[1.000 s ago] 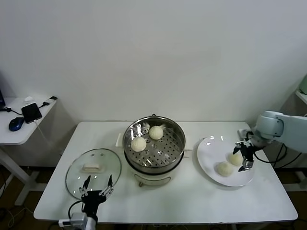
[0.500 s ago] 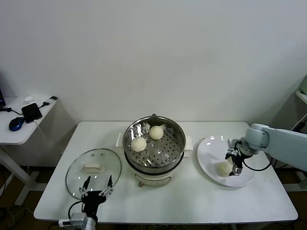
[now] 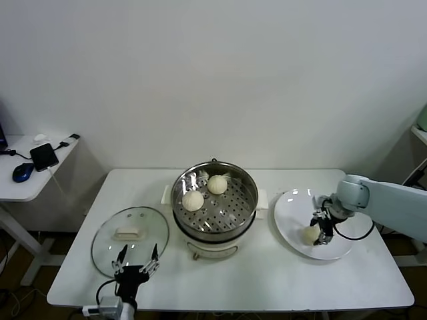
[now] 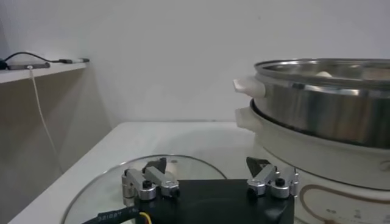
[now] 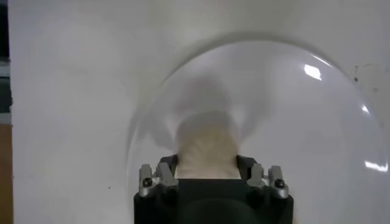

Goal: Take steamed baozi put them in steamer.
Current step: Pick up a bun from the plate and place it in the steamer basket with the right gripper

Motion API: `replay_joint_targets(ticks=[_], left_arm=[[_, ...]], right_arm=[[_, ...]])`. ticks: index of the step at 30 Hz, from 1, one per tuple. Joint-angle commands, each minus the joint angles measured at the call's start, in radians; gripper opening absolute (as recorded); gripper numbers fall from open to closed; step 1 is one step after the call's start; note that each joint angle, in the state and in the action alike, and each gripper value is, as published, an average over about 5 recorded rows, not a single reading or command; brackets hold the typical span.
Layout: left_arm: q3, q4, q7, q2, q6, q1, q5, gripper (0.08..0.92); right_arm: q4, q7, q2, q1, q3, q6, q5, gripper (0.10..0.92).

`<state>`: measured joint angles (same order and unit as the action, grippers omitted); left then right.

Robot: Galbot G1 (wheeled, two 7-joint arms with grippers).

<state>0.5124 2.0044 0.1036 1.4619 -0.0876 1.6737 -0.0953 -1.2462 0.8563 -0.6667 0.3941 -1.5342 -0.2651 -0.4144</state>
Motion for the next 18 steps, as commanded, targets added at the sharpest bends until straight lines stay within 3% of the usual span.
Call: replay_joint_targets(ticks=[1,10,18], left_arm=[[0.001,0.002,0.000,0.000,0.001,-0.001,0.001,0.823],[-0.011,0.028,-0.001,-0.001,-0.008,0.006,0.002,0.823],[-0.017,0.038,-0.001,0.003,-0.014,0.006,0.005,0.823]], right_arm=[[-0.005,0.076,-0.028,0.203,-0.091,0.036,-0.005,0.654],[-0.001,0.230,-0.295,0.693,-0.258,0.324,-0.149,0.651],[-0.252,0.213,-0.505,0.703,-0.123,0.538,-0.088,0.653]])
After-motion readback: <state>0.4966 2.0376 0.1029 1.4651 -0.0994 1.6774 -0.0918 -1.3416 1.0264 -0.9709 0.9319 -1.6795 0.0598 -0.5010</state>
